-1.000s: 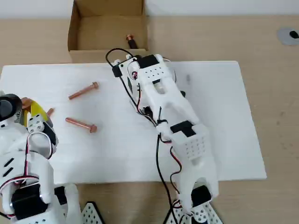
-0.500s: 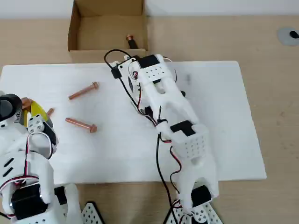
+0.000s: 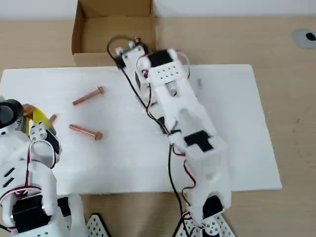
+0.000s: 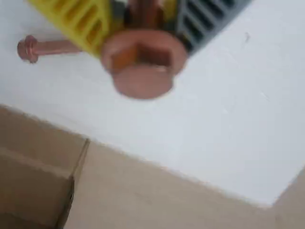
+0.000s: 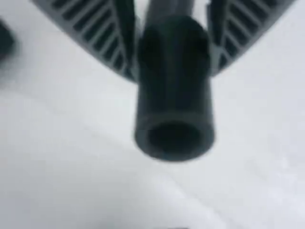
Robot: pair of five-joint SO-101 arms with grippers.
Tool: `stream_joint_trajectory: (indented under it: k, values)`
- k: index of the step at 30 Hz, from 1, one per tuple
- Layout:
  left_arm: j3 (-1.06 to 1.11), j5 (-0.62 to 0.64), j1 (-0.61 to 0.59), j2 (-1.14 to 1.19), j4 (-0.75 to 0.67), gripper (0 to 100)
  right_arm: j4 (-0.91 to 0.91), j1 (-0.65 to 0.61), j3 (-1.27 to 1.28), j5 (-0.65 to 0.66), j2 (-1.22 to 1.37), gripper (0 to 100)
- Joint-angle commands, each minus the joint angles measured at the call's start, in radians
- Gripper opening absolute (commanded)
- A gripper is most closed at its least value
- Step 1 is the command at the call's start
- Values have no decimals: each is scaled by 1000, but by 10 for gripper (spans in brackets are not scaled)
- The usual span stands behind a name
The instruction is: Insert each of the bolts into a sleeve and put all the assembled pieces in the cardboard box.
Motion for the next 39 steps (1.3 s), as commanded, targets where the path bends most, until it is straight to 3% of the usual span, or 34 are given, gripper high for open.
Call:
stream_joint_trajectory:
  k: [1,5,11,17,22,25,31,39]
  values:
    - [-98,6,55,-19,140,6,74,-19,-87,3,-200,10]
    - [-149,31,210,-133,262,6,146,-22,-91,-32,-340,10]
    - [-144,-32,407,-277,130,6,157,-31,-87,-112,-615,10]
    - [-160,-38,439,-272,130,6,158,-116,71,-209,-966,10]
    - [-169,-37,439,-271,129,6,138,-282,349,-221,-1244,10]
    - [-207,-35,439,-271,118,6,46,-348,544,-216,-1386,10]
    - [-261,-35,439,-265,0,6,-288,-357,995,-213,-1606,10]
    - [-255,-40,437,-263,-137,6,-790,-358,1419,-221,-1681,10]
